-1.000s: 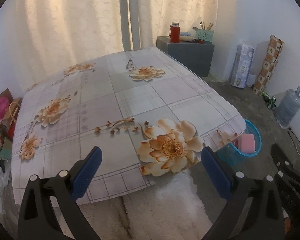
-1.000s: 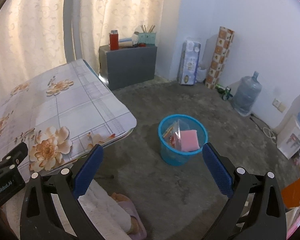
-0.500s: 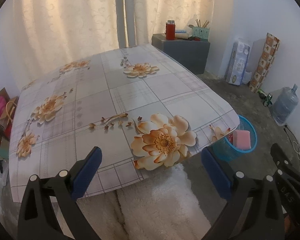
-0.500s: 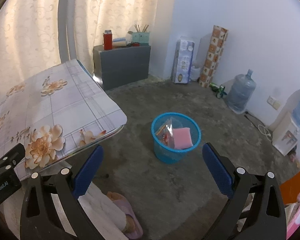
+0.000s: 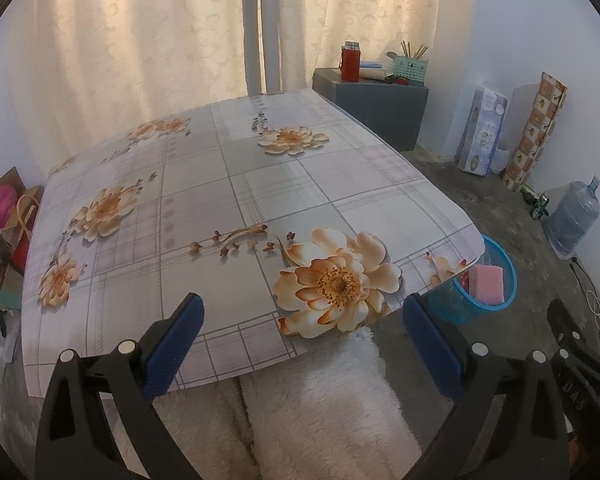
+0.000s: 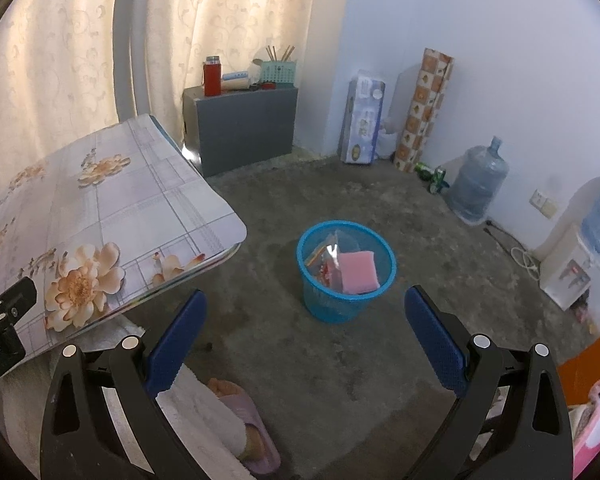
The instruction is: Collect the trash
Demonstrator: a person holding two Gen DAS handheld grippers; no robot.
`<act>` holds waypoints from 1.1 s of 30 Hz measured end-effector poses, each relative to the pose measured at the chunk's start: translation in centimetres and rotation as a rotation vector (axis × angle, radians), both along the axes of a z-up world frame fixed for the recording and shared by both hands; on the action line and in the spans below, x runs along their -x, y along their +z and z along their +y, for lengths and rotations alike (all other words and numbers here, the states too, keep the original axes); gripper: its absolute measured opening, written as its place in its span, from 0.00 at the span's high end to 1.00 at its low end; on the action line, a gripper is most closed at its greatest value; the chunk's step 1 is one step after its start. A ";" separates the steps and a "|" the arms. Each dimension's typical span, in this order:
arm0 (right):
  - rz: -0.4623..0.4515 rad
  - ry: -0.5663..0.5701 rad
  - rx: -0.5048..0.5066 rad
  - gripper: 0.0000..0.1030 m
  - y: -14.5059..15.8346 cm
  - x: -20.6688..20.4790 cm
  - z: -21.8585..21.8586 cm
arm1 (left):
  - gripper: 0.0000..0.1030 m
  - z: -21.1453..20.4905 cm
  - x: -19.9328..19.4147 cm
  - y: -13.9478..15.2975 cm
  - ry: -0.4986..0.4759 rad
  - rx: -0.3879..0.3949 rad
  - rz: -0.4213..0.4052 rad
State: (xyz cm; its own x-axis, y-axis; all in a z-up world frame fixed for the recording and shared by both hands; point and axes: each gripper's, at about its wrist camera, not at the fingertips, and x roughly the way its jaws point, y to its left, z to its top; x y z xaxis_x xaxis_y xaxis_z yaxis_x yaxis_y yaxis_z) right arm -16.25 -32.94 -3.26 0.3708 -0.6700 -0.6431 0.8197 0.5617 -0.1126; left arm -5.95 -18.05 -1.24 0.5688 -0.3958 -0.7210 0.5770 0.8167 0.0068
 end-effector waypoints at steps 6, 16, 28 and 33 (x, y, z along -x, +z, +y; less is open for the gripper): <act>-0.008 -0.019 0.009 0.08 0.2 0.4 -0.1 | 0.06 0.2 0.0 0.0 0.000 -0.001 0.003; -0.005 -0.021 0.009 0.08 0.0 0.5 0.0 | 0.05 0.2 0.2 -0.2 0.002 -0.004 0.013; -0.005 -0.019 0.010 0.08 0.1 0.5 -0.1 | 0.05 0.3 0.1 -0.2 0.003 -0.005 0.016; -0.007 -0.018 0.009 0.08 0.1 0.5 -0.1 | 0.05 0.3 0.3 -0.2 0.002 0.001 0.011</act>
State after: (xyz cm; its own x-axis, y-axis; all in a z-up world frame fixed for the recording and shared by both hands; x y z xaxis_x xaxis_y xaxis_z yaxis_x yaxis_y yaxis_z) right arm -16.72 -33.08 -3.18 0.3628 -0.6824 -0.6346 0.8305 0.5457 -0.1120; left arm -6.29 -17.73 -1.41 0.5617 -0.3950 -0.7269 0.5752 0.8180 0.0000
